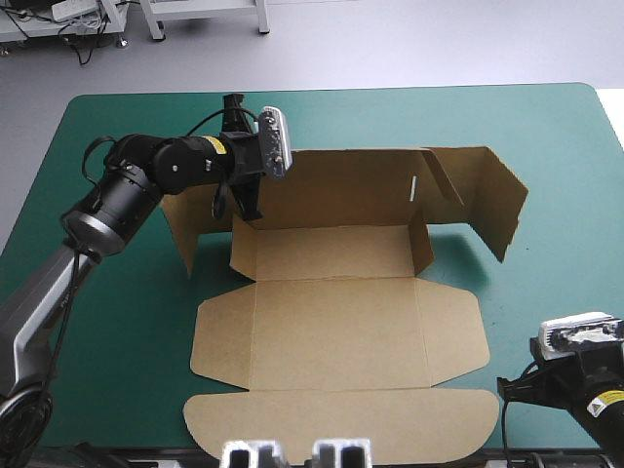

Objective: Fold the box

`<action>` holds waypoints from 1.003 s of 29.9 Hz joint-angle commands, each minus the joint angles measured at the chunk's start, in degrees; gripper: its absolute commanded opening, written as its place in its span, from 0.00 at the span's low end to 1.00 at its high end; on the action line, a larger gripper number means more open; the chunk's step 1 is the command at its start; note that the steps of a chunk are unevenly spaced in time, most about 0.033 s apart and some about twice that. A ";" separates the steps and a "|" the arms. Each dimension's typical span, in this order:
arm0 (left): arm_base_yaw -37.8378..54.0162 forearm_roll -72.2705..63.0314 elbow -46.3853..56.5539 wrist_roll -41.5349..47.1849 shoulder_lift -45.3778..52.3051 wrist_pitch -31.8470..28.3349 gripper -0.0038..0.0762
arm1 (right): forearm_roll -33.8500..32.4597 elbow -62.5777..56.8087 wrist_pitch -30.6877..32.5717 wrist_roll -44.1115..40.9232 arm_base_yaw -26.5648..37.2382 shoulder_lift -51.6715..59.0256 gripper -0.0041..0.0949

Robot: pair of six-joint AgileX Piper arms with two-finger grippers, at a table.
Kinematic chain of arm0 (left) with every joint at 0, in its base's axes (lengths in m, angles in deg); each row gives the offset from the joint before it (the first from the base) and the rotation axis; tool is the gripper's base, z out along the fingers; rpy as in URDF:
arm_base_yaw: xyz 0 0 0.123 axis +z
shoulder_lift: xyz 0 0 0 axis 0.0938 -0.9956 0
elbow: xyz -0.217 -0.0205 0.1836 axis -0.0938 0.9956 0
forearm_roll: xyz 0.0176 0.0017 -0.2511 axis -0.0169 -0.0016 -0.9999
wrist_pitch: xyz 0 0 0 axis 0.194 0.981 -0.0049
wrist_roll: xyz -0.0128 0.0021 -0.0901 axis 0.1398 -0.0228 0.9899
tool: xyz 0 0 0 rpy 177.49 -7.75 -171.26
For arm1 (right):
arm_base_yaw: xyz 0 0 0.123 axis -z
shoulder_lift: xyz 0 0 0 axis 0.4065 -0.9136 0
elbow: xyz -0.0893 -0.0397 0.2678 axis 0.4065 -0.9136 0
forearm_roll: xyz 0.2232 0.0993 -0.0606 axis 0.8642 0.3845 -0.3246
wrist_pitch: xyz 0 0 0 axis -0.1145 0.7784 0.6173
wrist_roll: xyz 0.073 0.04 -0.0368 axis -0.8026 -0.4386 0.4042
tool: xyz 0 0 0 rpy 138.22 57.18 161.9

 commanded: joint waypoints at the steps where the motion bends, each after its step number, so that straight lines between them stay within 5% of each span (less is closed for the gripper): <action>1: -4.64 4.43 -2.12 5.15 2.11 -5.26 0.04 | -0.61 5.52 -2.04 0.97 -0.21 -1.00 0.03; 11: -16.62 33.76 3.12 30.65 2.11 -6.76 0.04 | -0.88 18.20 -0.56 -1.20 -0.21 -7.03 0.03; 30: -17.63 26.86 4.09 31.29 2.11 -0.75 0.04 | 2.54 49.46 -0.34 0.00 -0.21 -43.79 0.03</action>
